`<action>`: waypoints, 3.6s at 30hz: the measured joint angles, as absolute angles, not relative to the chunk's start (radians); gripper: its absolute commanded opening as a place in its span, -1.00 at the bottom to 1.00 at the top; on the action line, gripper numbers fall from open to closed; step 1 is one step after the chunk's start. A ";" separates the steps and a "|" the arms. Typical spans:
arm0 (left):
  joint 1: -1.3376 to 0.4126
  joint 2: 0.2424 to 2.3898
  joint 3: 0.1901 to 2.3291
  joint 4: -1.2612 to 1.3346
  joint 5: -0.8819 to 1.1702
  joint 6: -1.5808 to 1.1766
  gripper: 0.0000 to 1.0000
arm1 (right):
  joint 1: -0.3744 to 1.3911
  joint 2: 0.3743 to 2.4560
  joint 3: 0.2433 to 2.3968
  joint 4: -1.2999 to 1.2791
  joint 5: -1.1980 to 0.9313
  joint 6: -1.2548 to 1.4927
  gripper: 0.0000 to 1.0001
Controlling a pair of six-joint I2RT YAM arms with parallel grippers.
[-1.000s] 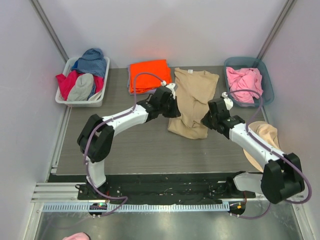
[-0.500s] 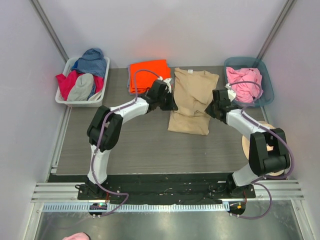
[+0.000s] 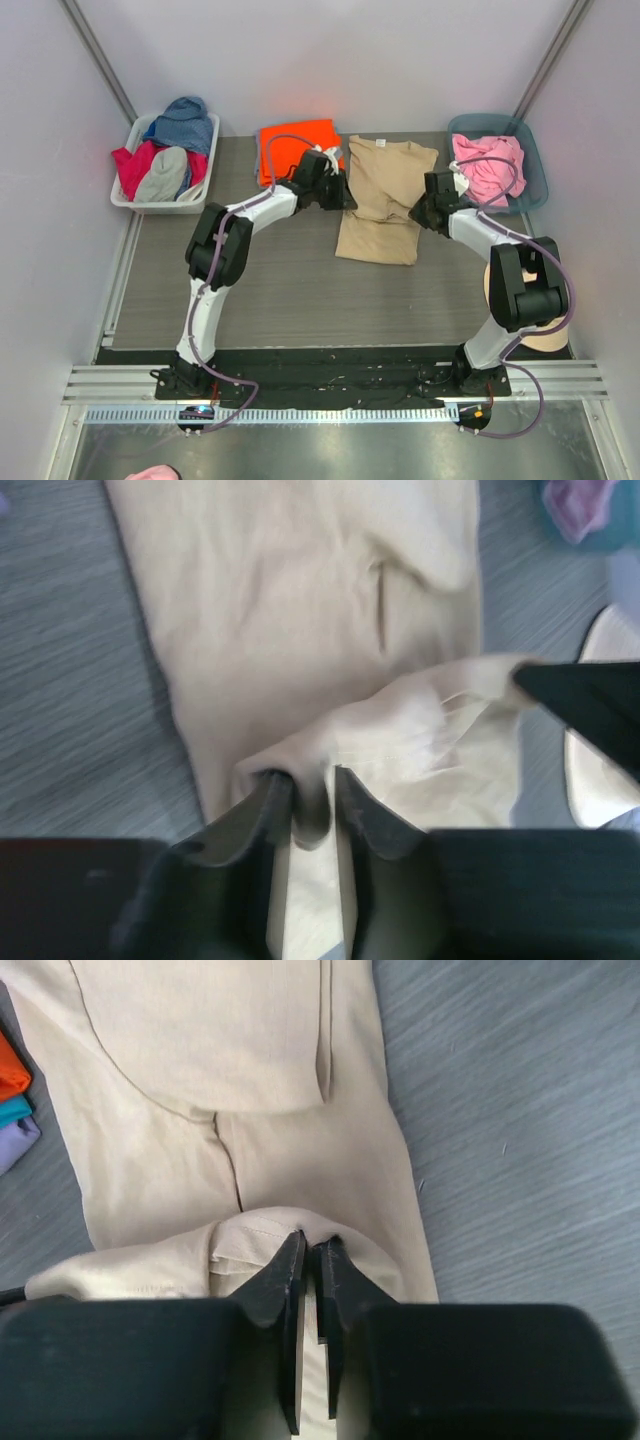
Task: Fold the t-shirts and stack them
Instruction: Fold the tshirt
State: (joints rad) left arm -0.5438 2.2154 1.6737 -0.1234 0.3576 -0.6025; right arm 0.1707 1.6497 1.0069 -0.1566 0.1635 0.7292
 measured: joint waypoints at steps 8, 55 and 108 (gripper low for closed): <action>-0.517 2.320 1.883 -0.162 0.399 -0.625 0.99 | 0.100 1.687 1.093 -0.135 0.132 0.692 0.41; -0.580 2.012 1.105 0.200 0.380 -0.752 -0.99 | 0.064 1.386 0.637 -0.115 -0.157 0.611 0.31; -0.930 1.184 0.578 -0.093 0.084 -0.938 -1.00 | 0.335 0.601 0.540 -0.910 -0.132 0.824 -0.99</action>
State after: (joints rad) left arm -0.9302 1.1839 0.5781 -0.0929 0.0841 -0.9379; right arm 0.3351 0.6010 0.5404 -0.9104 -0.1322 0.8238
